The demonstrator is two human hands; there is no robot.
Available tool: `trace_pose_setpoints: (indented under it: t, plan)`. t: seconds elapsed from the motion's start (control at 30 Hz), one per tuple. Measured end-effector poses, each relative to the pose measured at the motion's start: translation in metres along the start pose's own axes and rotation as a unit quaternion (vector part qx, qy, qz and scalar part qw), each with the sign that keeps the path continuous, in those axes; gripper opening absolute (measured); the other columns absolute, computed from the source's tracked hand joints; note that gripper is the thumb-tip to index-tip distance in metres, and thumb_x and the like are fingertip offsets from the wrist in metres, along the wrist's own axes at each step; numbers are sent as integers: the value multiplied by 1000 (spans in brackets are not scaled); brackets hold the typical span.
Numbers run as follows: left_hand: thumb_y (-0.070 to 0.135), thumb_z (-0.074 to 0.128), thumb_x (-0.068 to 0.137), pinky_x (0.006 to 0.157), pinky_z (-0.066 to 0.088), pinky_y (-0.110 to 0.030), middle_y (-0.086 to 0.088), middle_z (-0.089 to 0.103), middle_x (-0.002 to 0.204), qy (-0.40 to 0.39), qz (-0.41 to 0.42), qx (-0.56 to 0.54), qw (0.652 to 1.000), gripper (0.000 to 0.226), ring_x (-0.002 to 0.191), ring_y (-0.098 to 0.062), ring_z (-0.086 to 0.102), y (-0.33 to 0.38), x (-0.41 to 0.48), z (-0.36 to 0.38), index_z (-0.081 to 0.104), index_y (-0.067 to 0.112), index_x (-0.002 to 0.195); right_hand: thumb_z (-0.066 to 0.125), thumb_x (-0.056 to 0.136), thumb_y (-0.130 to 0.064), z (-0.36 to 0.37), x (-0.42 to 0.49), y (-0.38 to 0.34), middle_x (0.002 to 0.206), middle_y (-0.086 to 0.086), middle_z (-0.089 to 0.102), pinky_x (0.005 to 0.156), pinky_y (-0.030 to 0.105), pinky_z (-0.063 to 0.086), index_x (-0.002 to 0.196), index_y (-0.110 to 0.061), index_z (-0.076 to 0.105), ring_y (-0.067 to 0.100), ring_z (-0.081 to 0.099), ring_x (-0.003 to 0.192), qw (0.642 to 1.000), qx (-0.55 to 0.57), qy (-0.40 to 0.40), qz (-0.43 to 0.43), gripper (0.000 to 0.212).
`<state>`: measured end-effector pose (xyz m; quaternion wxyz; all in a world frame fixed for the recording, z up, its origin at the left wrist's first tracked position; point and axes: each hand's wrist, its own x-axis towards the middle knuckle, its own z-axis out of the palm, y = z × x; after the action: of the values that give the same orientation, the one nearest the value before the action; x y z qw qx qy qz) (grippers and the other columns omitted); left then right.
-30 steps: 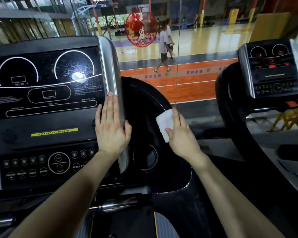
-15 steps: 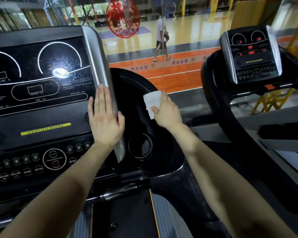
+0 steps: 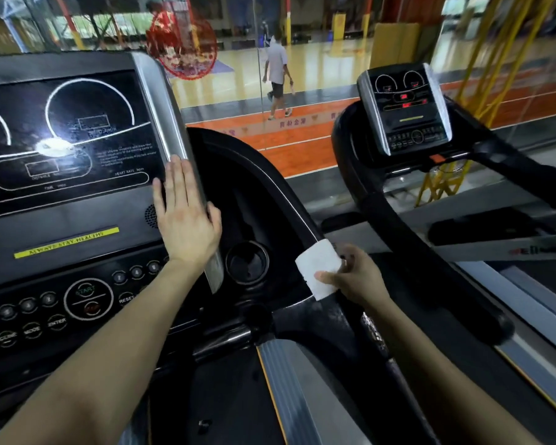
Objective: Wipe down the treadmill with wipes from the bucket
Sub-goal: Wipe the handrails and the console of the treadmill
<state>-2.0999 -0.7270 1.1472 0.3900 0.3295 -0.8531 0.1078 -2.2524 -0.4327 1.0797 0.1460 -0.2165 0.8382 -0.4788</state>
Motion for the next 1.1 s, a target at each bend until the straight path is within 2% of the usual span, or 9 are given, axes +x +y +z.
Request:
trace_pose_setpoints:
  t: [0.1,0.17,0.27,0.43,0.57,0.67,0.8,1.0,1.1]
  plan:
    - [33,49,101,132,13,-53,-16,2,179,-23,9,7,1000,89,167,-25,2,-3,-1,-6,0,4,170,86,76,-42,-1,2,-9,72,-7,68,64,35,53,81,-21,71,13,64,67,996,-57,56,-34,27]
    - [39,48,104,133,14,-52,-15,4,179,-32,22,16,999,89,166,-25,4,-7,-1,-11,0,5,170,75,85,-30,-1,6,-23,68,-8,58,59,35,44,64,-18,64,16,53,61,979,-102,121,-130,26]
    - [48,46,106,133,15,-49,-14,6,179,-48,40,24,998,89,166,-25,9,-13,2,-18,1,6,170,73,91,-15,6,17,-58,97,1,61,78,35,47,87,-18,81,22,55,91,922,-158,222,-276,9]
    - [57,45,107,133,17,-42,-5,6,180,-73,92,10,993,86,166,-17,10,-39,9,-30,7,13,172,55,90,-10,55,31,-117,107,-4,57,76,35,54,109,-21,74,21,61,95,907,-216,71,-355,29]
    - [67,37,108,134,13,-39,1,-3,180,-90,119,13,989,90,166,-12,-1,-53,10,-30,-2,19,172,56,85,-2,91,54,-130,109,2,73,77,41,61,122,-26,67,27,71,96,923,-269,-51,-269,46]
    - [70,33,108,134,14,-40,1,-7,180,-99,120,16,988,90,165,-11,-4,-54,11,-28,-5,20,172,61,83,-1,101,75,-131,99,-3,74,72,41,63,113,-29,62,22,71,86,939,-251,-67,-226,42]
    - [68,35,108,134,14,-40,0,-6,180,-89,113,12,990,89,166,-12,-3,-52,9,-27,-3,19,172,55,81,-8,93,89,-134,86,-8,69,65,44,61,96,-33,59,17,67,76,948,-202,-54,-241,29]
    - [52,43,109,134,14,-44,-4,-6,180,-81,89,13,993,86,166,-13,-4,-39,2,-25,-4,15,171,56,86,-1,95,102,-145,114,-1,59,83,40,56,118,-26,70,26,66,97,880,-285,-126,-358,43]
    - [49,44,108,134,15,-44,-6,-6,180,-76,83,23,993,86,166,-14,-4,-35,1,-23,-3,12,171,65,81,1,104,117,-155,105,7,66,79,43,56,124,-17,65,33,66,96,792,-389,-92,-461,47]
